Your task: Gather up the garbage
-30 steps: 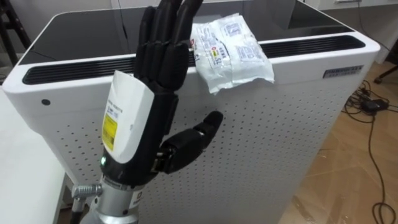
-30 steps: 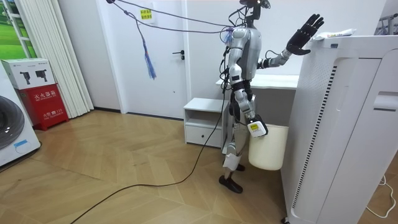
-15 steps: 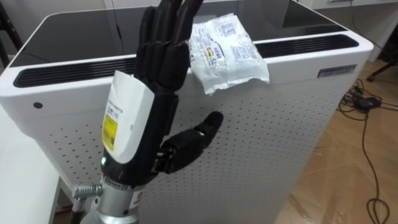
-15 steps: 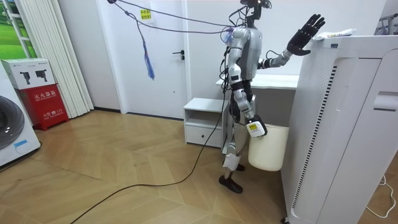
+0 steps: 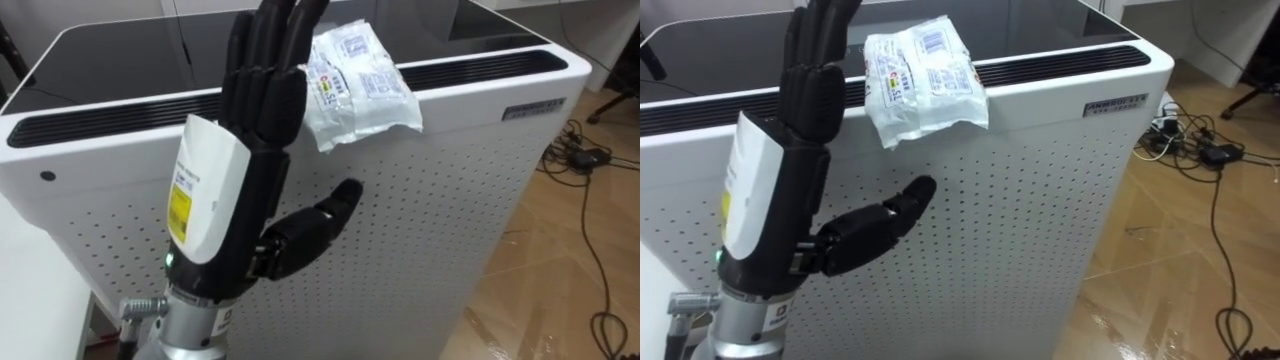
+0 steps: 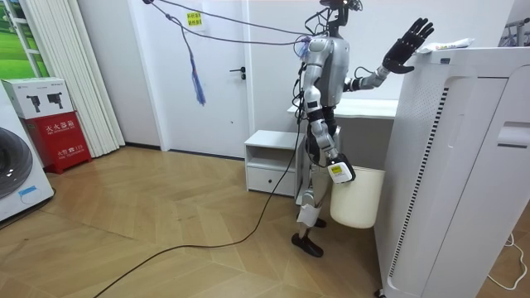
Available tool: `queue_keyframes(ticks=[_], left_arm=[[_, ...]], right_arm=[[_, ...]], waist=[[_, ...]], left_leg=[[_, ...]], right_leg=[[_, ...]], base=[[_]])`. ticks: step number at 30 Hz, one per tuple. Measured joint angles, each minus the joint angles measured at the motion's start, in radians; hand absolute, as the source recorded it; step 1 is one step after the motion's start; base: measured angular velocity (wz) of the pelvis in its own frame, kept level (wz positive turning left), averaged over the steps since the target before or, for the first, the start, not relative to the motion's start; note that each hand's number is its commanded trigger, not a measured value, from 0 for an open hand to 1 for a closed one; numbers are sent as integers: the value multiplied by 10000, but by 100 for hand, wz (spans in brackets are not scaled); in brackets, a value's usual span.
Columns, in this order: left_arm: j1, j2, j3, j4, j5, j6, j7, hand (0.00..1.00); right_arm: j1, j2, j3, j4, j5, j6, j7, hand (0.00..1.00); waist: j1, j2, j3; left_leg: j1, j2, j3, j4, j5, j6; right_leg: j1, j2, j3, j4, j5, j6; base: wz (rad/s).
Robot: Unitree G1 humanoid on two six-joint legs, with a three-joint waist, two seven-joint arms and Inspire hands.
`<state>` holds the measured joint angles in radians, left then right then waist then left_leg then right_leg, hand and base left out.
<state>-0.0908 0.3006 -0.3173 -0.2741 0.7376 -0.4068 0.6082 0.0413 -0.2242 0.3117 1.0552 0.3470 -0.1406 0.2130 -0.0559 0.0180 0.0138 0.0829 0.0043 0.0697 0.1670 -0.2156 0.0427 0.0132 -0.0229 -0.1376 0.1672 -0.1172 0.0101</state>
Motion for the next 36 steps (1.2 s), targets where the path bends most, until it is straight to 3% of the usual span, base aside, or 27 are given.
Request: queue_keyframes(ticks=[7,16,25,34,35,36], left_arm=[[0,2,0,-1,1,4,-19,0],[0,31,0,8,-4,18,-24,0],[0,107,-1,187,-3,401,-86,0],[-34,106,10,241,10,658,-313,0],[-60,106,10,241,11,705,-313,8],[-75,106,10,241,11,729,-313,57]], right_arm=[[4,108,-17,-6,-3,0,55,100],[6,121,-20,-10,-2,1,81,100],[11,101,-210,-77,-27,124,98,100],[11,106,-217,-74,-28,266,101,100],[13,109,-217,-71,-28,324,101,100],[17,110,-217,-71,-28,334,101,100]], waist=[[-232,6,-4],[-236,5,-4],[-243,118,-69],[-252,155,-42],[-253,160,-37],[-253,161,-33]], left_leg=[[0,-6,-45,14,0,0],[7,-8,-36,27,1,1],[8,-4,-38,10,0,1],[3,-2,-31,14,0,1],[0,-1,-31,11,0,1],[-3,-1,-29,10,0,1]], right_leg=[[5,0,4,1,0,0],[3,-6,10,5,0,1],[-2,-2,15,10,0,1],[0,-1,13,27,0,0],[4,1,14,28,0,0],[6,2,14,27,0,0]], base=[[0],[0],[0],[0],[0],[0]])
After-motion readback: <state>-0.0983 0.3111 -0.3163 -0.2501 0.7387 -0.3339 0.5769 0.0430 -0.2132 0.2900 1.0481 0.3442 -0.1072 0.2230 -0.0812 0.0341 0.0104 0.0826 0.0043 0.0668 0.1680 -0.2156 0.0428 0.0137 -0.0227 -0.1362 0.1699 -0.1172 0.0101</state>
